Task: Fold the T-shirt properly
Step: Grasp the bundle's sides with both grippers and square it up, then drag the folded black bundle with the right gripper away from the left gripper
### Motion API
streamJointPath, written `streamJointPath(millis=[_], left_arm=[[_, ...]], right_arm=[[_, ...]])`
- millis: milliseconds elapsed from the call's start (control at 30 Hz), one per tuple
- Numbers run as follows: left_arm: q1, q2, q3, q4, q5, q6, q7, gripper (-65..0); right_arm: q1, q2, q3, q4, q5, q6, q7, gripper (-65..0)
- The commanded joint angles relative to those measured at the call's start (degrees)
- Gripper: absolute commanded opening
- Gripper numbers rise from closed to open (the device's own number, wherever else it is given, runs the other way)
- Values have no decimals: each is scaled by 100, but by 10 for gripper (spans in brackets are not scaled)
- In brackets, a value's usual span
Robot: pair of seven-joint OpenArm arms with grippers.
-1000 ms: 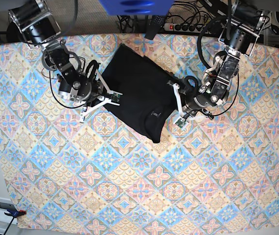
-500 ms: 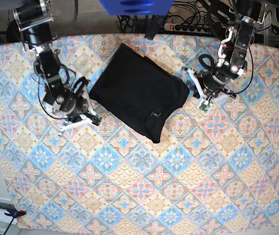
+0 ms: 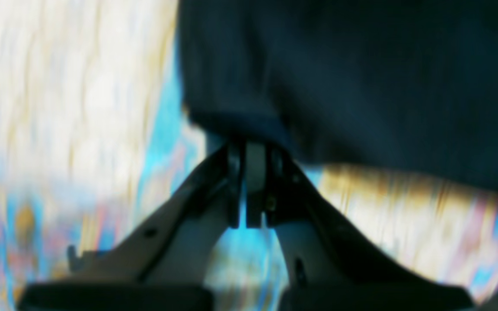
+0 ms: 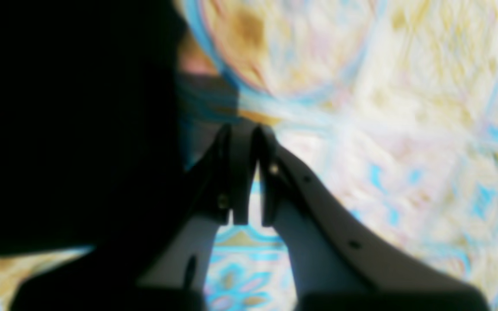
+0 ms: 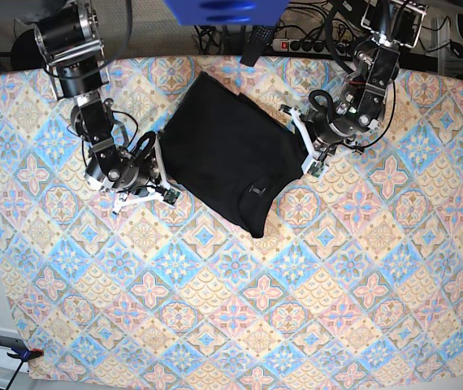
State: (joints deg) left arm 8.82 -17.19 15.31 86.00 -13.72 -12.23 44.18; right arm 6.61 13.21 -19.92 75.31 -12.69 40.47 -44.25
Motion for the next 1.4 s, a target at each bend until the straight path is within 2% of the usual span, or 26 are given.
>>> streamJointPath(millis=[0, 167, 300, 500, 600, 767, 900, 1000, 1100, 1233, 1367], left_arm=[[-86, 44, 21, -129, 4, 5, -36, -640], [-710, 431, 21, -877, 40, 5, -71, -640], [-1185, 695, 29, -1474, 48, 5, -476, -640], [-1932, 1082, 29, -2441, 48, 14, -801, -640], [-2012, 1117, 21, -2485, 48, 40, -880, -640], [-1976, 1064, -76, -2195, -4, 40, -871, -640], [-1335, 879, -1034, -1395, -13, 49, -862, -641], [-816, 871, -1949, -868, -13, 49, -836, -641], [-315, 871, -2520, -384, -13, 40, -827, -642], [230, 871, -2942, 64, -13, 14, -827, -642], [591, 871, -3065, 319, -127, 14, -827, -642]], right_arm=[[-68, 63, 27, 201, -28, -47, -10, -612], [-797, 107, 71, 896, -19, -47, -19, -612], [-1263, 345, 107, 1493, -10, -47, -19, -612], [-1896, 345, 1074, 2399, -19, -47, -19, -612], [-2169, 345, 1276, 3049, -19, -47, -19, -612], [-2749, 310, 1223, 3647, -28, -47, -37, -612], [-2652, 81, 502, 3718, -28, -47, -168, -650], [-2521, -165, -43, 3718, -28, -47, -177, -650], [-2433, -455, -351, 3709, -54, -47, -177, -650], [-2292, -877, -632, 3647, -45, -47, -177, -650], [-1975, -1326, -808, 3172, -45, -47, -177, -650]])
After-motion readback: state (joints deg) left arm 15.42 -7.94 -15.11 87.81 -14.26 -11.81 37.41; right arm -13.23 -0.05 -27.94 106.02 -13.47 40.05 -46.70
